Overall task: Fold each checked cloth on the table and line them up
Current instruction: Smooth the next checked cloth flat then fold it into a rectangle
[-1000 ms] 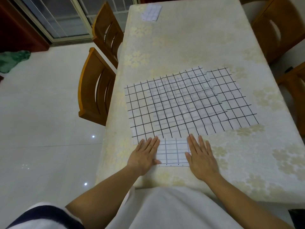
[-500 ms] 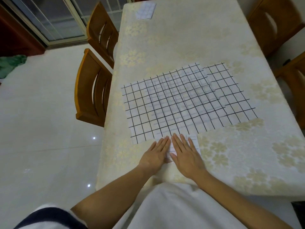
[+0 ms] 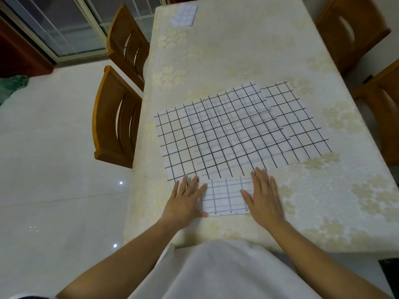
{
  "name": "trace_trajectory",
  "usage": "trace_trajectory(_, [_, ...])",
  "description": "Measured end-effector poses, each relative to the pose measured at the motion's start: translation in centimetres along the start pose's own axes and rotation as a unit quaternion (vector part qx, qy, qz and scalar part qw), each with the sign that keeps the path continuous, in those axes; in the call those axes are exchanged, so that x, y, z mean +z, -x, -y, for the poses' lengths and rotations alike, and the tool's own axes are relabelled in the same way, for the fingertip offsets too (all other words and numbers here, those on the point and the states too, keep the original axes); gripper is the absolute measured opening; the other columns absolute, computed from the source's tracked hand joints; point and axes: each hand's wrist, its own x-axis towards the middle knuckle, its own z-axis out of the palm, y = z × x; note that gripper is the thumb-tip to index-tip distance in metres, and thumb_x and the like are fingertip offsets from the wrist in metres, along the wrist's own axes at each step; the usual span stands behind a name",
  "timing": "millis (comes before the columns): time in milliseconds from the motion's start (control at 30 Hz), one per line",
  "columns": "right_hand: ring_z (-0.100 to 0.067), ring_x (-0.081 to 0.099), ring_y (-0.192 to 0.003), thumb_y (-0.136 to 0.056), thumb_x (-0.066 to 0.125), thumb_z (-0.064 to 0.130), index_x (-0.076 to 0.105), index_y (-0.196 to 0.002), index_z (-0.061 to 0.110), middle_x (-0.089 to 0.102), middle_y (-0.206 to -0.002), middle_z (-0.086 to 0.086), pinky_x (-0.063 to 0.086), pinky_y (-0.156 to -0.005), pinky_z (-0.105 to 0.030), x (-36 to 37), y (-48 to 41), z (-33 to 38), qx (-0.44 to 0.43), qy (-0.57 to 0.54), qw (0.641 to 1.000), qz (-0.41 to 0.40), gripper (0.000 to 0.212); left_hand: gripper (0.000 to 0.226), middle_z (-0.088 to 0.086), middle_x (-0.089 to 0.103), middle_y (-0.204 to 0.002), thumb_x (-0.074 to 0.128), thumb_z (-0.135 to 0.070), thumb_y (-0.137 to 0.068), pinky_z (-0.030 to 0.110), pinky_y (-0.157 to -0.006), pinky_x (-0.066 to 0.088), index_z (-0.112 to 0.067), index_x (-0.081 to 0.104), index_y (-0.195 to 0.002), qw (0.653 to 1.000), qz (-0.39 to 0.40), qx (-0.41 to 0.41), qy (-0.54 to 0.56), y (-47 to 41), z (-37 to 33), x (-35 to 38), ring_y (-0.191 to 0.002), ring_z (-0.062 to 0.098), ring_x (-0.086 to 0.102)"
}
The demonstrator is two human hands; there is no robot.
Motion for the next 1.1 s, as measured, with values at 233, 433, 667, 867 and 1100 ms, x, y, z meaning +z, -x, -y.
trace_trajectory(233, [-0.025,0.043,-0.113,-0.081,0.074,0.049,0.068,-0.107,0.019,0.053,-0.118,-0.002,0.040,-0.095,-0.039,-2.2,-5.0,1.0,0.004,-0.081,0.997,-0.012,0.041,0.055,-0.003,0.002,-0.170,0.053,-0.041,-0.102,0.036,-0.121,-0.016,-0.029,0.034,-0.152,0.993,-0.102,0.015,0.064,-2.6,-1.0,-2.7,-0.154,0.021,-0.017])
trace_trajectory(433, [-0.020,0.046,-0.105,-0.079,0.077,0.047,0.060,-0.084,0.028,0.053,-0.100,0.006,0.040,-0.090,-0.033,-4.3,-7.1,1.5,0.002,-0.074,0.989,0.126,0.026,0.057,-0.005,0.009,-0.169,0.057,-0.036,-0.100,0.041,-0.125,-0.004,-0.027,0.036,-0.153,0.994,-0.071,0.014,0.076,-4.0,-2.5,-3.7,-0.156,0.025,-0.008])
trace_trajectory(667, [-0.003,0.062,-0.089,-0.081,0.080,0.021,0.067,-0.091,0.022,0.068,-0.091,0.008,0.049,-0.076,-0.017,-5.4,-4.5,2.4,0.011,-0.300,0.942,0.148,0.016,0.043,-0.004,0.066,-0.122,0.070,-0.024,-0.092,0.035,-0.099,0.047,-0.026,0.059,-0.134,0.946,-0.135,-0.088,0.282,-1.4,-2.5,-2.4,-0.114,0.020,0.056])
trace_trajectory(867, [0.001,0.062,-0.090,-0.089,0.072,0.021,0.075,-0.094,0.021,0.070,-0.093,0.014,0.044,-0.079,-0.010,-5.6,-3.9,5.1,-0.015,-0.302,0.943,0.136,0.005,0.020,0.005,0.067,-0.107,0.066,-0.028,-0.095,0.038,-0.087,0.050,-0.019,0.071,-0.112,0.942,-0.131,-0.105,0.292,0.6,-1.6,-1.9,-0.100,0.023,0.059])
trace_trajectory(1100, [0.014,0.061,-0.081,-0.084,0.077,0.018,0.075,-0.088,0.018,0.073,-0.090,0.013,0.041,-0.071,0.000,-7.1,-3.9,9.7,0.002,-0.399,0.911,0.104,0.005,0.014,0.001,0.072,-0.091,0.064,-0.033,-0.098,0.041,-0.077,0.054,-0.021,0.071,-0.096,0.817,-0.186,-0.159,0.522,5.3,1.3,-1.9,-0.087,0.023,0.067])
